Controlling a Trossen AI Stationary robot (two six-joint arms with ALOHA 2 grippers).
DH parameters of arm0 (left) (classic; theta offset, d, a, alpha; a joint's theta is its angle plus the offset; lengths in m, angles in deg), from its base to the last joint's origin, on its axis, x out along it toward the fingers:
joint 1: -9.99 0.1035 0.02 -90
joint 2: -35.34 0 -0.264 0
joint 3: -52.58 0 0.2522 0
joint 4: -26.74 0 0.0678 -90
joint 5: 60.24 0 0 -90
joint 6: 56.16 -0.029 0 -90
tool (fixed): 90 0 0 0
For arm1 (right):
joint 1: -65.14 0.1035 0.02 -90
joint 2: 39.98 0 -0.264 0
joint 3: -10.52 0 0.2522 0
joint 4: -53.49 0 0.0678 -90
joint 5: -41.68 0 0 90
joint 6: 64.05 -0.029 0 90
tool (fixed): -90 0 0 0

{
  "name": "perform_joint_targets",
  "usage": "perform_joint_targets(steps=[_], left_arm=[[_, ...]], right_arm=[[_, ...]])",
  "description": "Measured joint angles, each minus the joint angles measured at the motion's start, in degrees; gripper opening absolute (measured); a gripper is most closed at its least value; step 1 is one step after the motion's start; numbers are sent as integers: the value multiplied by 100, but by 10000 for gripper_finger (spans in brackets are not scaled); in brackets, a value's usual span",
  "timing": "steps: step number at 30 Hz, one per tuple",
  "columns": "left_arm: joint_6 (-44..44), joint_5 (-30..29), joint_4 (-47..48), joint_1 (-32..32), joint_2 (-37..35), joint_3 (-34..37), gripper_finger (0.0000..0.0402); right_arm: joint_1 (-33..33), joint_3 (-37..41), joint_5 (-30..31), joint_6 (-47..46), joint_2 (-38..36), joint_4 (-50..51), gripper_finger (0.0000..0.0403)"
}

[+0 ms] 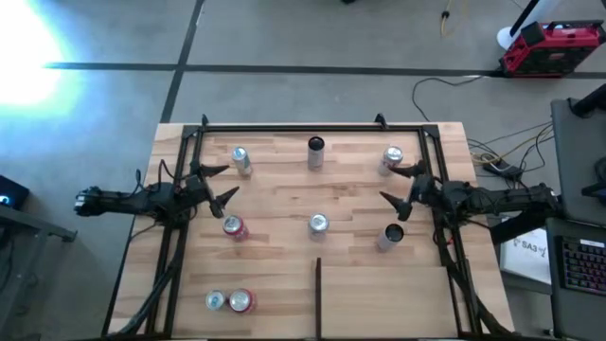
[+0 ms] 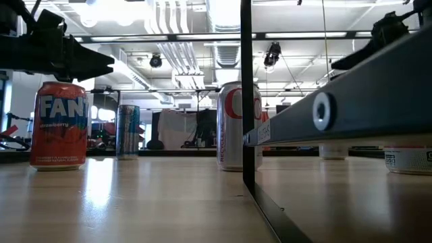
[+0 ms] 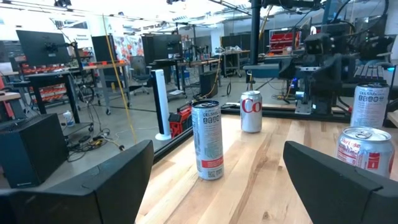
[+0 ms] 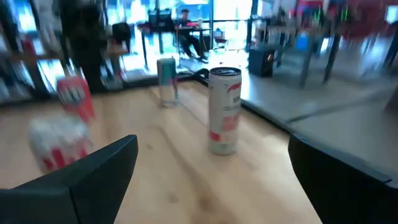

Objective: Place canned beverage on shelf
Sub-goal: Put the bottom right white soda can on the shelf

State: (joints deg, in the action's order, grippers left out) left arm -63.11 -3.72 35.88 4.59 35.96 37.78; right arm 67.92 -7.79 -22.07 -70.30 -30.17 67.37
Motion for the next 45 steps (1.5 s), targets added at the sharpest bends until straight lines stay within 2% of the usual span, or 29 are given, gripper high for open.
perform_joint_targets(steps=[4, 11, 41, 45], left_arm=[[-1, 0, 0, -1, -1, 0, 343], [-1, 0, 0, 1, -1, 0, 343], [-1, 0, 0, 1, -1, -1, 343], [-1, 0, 0, 1, -1, -2, 343]], right_arm=[[-10, 0, 379, -1000, 8, -31, 400], [-9, 0, 379, -1657, 8, -41, 400], [-12, -2, 347, -1638, -1, -143, 400], [-9, -397, 94, -1562, 6, 201, 400]])
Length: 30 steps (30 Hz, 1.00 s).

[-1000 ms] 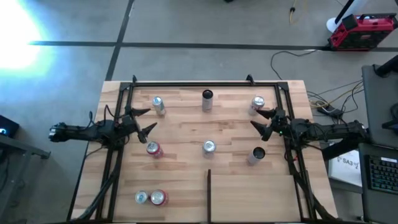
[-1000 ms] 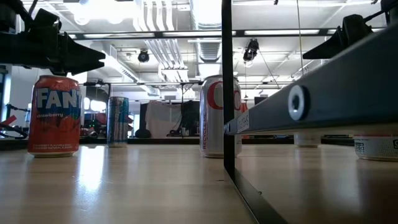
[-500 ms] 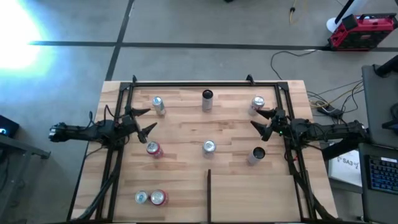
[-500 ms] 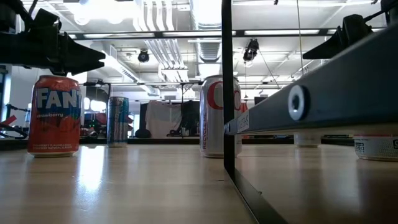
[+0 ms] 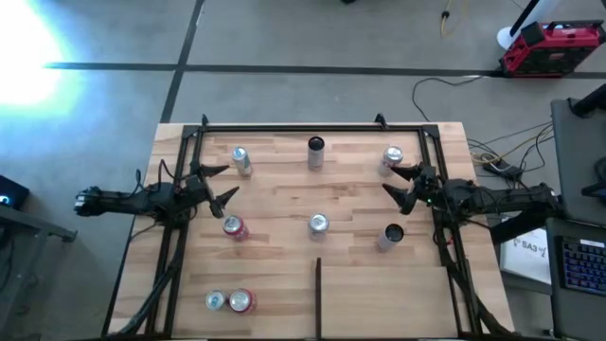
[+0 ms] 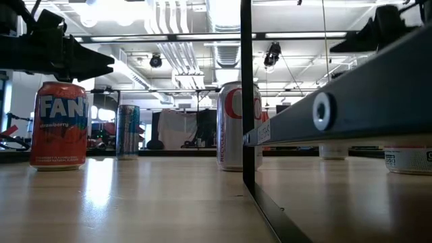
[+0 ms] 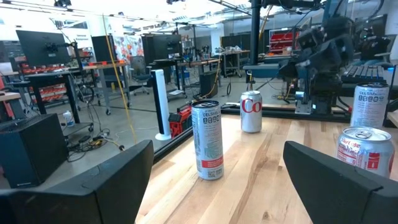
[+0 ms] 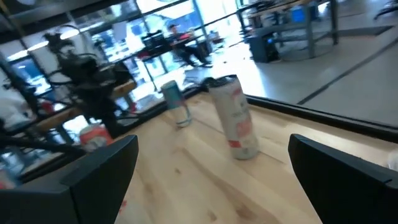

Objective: Place canned beverage on shelf
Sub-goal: Put the bottom right white soda can on the shelf

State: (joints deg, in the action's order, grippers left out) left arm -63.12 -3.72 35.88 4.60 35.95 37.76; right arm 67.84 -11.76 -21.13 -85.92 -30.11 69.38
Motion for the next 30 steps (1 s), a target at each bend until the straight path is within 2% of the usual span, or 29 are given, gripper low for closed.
perform_joint_targets(steps=[5, 9, 14, 18, 21, 24, 30], left_arm=[[0, 0, 0, 1, -1, 0, 343], [0, 0, 0, 1, 1, 2, 343], [0, 0, 0, 0, -1, 0, 343], [1, 0, 2, 0, 0, 1, 343], [0, 0, 1, -1, -1, 0, 343], [0, 0, 1, -1, 0, 2, 343], [0, 0, 0, 1, 1, 2, 343]], right_arm=[[0, -1380, -214, 552, 226, 1524, 400], [-2, -2671, 104, 543, 807, 2825, 400], [-53, -4005, 1291, -1470, 1863, 5449, 400], [-163, -4688, 1214, -3537, 2757, 7196, 400], [-329, -4964, 728, -4382, 3340, 7782, 400], [-652, -5155, 268, -4758, 3815, 7999, 400], [-1208, -5666, -173, -5205, 4573, 7983, 400]])
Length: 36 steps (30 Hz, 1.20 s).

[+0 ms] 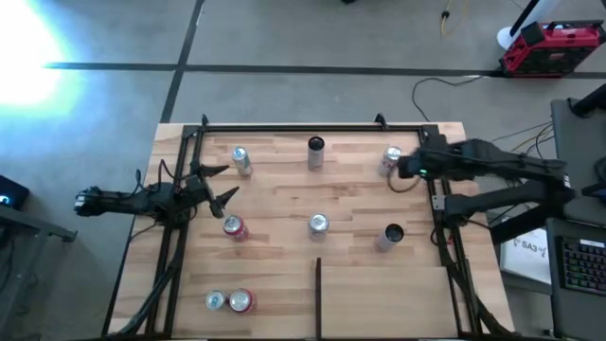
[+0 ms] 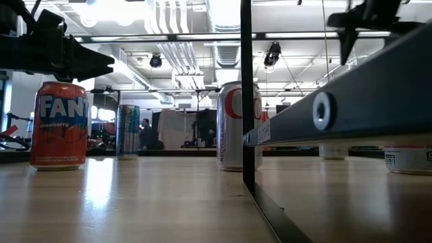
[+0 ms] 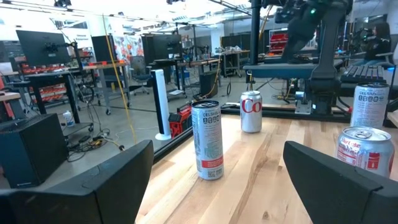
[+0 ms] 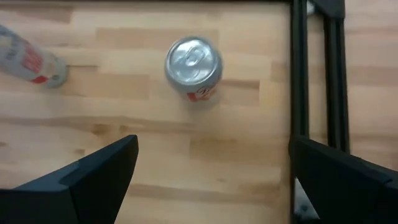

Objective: Place canned beverage on shelf
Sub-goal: Put the bottom right white soda can on the shelf

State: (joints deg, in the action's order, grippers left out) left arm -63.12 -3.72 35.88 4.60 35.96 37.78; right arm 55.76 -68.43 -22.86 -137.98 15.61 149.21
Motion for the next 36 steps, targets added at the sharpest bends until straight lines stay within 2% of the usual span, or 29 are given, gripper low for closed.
perform_joint_targets(steps=[5, 10, 15, 21, 24, 26, 29, 36], left_arm=[[0, 0, 0, -2, 0, 0, 343], [0, 0, 0, -2, 0, 0, 343], [1, 0, 0, -1, -1, 0, 343], [0, 0, 0, 0, 0, 0, 343], [0, 0, 0, -2, 0, 0, 343], [0, 0, 0, 0, -2, 0, 343], [0, 0, 0, -1, -1, 0, 343], [1, 0, 0, -1, -1, 0, 343]], right_arm=[[-80, -378, -174, 22, 543, -7, 400], [-80, -396, -348, -134, 876, 0, 400], [-82, -395, -641, 346, 980, -55, 400], [-78, -391, -1401, 936, 1053, -100, 400], [-76, -391, -2181, 1077, 1075, -171, 400], [-75, -391, -2715, 993, 1086, -252, 400], [-48, -391, -3156, 651, 1104, -344, 400], [588, -197, -3327, -331, 1293, -286, 400]])
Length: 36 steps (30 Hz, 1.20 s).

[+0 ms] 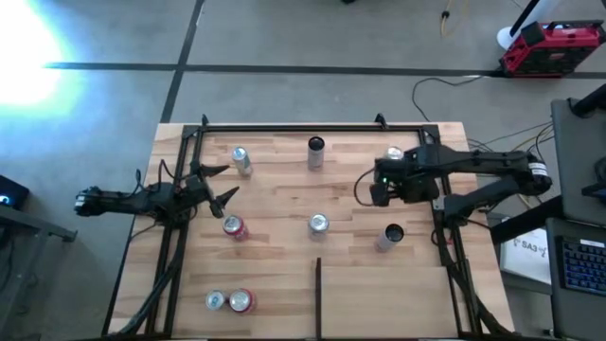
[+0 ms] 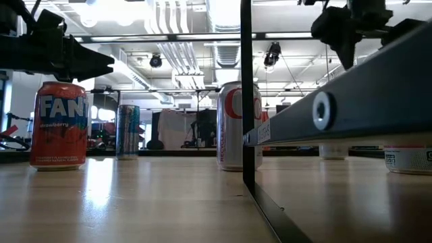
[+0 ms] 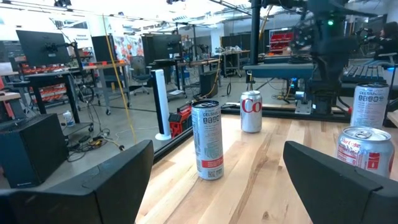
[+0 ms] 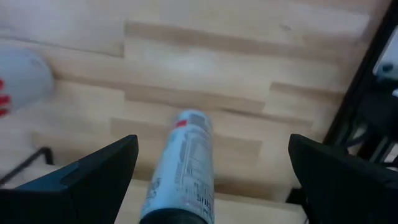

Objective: Place canned beverage on shelf
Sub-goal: Put the bottom right white soda can on the shelf

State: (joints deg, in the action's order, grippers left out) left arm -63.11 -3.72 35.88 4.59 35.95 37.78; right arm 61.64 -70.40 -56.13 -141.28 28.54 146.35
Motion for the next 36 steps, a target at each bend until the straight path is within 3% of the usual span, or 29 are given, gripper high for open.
perform_joint_targets(steps=[15, 36], left_arm=[[-1, 0, 0, 1, 1, -1, 343], [-1, 0, 0, 1, 1, 0, 343]], right_arm=[[2378, 16, 38, -1046, 29, -337, 400], [2560, 18, 792, -324, 731, -794, 400]])
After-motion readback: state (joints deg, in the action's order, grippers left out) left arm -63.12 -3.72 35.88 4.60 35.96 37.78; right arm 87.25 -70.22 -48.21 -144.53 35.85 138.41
